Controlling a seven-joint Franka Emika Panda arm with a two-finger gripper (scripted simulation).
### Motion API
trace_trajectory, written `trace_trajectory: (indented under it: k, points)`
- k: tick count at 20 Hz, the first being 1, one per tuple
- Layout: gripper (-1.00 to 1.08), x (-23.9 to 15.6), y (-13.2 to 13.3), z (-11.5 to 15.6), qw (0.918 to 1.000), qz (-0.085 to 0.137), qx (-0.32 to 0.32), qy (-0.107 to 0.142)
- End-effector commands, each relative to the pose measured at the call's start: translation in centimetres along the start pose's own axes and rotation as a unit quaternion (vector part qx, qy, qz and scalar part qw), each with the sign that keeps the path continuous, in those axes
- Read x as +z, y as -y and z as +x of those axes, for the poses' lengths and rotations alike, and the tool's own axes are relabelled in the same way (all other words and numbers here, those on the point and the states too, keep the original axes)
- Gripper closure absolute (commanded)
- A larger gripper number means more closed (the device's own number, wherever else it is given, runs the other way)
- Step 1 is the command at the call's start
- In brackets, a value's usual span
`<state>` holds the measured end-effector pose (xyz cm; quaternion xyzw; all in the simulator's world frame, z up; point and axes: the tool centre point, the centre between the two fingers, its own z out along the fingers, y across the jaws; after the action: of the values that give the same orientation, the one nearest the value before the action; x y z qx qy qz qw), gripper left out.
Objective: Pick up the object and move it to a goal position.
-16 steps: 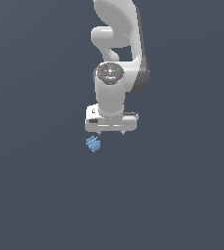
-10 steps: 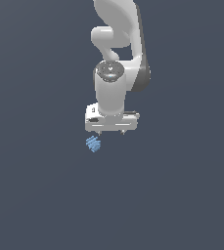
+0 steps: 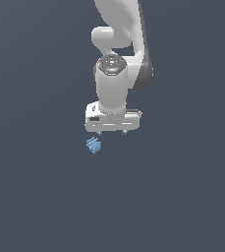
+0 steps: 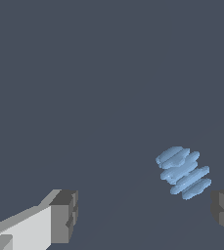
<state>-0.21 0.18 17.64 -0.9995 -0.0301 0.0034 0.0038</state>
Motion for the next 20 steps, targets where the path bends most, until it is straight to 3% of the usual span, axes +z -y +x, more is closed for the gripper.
trace_trajectory:
  k: [1,12,20]
  points:
    - [-0.92,0.2,-0.2,0.0,1.0,0.0,-0.004,0.0]
    - [-0.92,1.9,-2.2,-0.4,0.998,-0.002,-0.064,0.0]
    - [-0.92,4.3,-4.8,-1.0,0.9895,-0.004,-0.145,-0.001]
